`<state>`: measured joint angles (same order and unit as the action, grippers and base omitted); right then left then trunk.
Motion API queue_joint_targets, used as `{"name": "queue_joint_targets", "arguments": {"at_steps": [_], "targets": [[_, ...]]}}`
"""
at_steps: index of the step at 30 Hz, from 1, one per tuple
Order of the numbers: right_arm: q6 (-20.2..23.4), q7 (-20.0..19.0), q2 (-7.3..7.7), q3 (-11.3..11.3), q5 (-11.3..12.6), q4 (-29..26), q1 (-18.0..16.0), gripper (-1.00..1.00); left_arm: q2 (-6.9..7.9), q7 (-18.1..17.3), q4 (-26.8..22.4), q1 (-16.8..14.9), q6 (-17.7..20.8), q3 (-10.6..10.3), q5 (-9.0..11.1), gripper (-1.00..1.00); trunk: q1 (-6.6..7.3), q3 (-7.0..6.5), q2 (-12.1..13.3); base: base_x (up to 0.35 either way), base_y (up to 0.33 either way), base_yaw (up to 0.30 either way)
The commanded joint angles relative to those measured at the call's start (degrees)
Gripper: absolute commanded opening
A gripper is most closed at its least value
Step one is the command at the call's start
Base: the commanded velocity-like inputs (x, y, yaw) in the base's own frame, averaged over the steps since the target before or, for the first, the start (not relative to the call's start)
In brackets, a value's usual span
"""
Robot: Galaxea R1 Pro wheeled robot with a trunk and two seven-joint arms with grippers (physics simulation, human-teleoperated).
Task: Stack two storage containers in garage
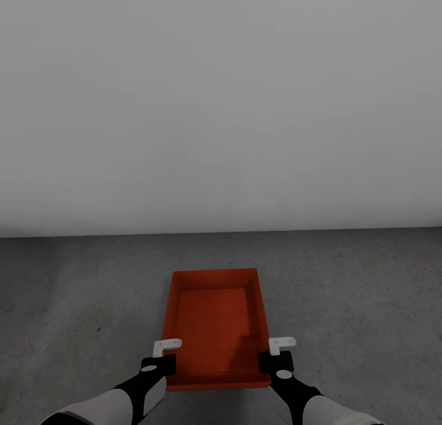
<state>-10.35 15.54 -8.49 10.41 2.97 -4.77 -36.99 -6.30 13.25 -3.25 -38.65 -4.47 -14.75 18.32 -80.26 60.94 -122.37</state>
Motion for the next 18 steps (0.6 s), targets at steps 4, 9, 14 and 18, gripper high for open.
{"name": "queue_joint_targets", "arguments": {"at_steps": [4, 9, 14, 18], "targets": [[0.1, -1.0, -0.03, -3.8, 3.0, 0.1, 0.0, -1.00, 0.16, 1.3, -0.1, 0.0, -3.4, 1.4, -0.1, -1.00, 0.01, 0.04, 0.0, 0.000, 0.000, 0.000], [0.1, -1.0, -0.03, -3.8, 3.0, 0.1, 0.0, -1.00, 0.15, 1.3, -0.1, 0.0, -3.4, 1.4, -0.1, -1.00, 0.01, 0.04, 0.0, 0.000, 0.000, 0.000], [0.1, -1.0, -0.03, -3.8, 3.0, 0.1, 0.0, -1.00, 0.20, 1.3, -0.1, 0.0, -3.4, 1.4, -0.1, -1.00, -1.09, 0.94, -2.0, 0.000, 0.000, 0.000], [0.1, -1.0, -0.03, -3.8, 3.0, 0.1, -0.1, -1.00, 0.21, 1.3, -0.1, 0.0, -3.4, 1.4, -0.1, -1.00, -1.97, 1.66, -3.6, 0.000, 0.000, 0.000]]}}
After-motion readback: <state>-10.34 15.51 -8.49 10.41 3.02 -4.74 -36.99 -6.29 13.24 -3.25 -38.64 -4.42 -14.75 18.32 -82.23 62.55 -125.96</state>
